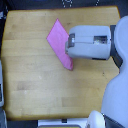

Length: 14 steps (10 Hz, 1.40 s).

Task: Folding a cloth

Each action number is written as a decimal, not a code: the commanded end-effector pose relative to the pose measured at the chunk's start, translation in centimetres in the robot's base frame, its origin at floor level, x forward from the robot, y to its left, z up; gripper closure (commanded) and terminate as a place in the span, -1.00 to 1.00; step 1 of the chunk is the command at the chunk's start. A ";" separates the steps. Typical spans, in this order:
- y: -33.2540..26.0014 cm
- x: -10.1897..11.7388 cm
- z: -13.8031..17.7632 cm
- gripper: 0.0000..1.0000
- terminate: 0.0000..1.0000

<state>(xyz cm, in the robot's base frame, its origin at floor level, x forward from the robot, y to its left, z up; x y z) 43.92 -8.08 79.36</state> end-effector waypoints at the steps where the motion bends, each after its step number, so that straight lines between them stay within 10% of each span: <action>1: 10.8 6.5 4.5 1.00 -1.00; 10: 22.4 13.8 -3.0 1.00 -1.00; 14: 20.9 13.7 -3.5 1.00 -1.00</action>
<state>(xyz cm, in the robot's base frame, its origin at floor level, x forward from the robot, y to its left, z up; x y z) 56.87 13.35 77.38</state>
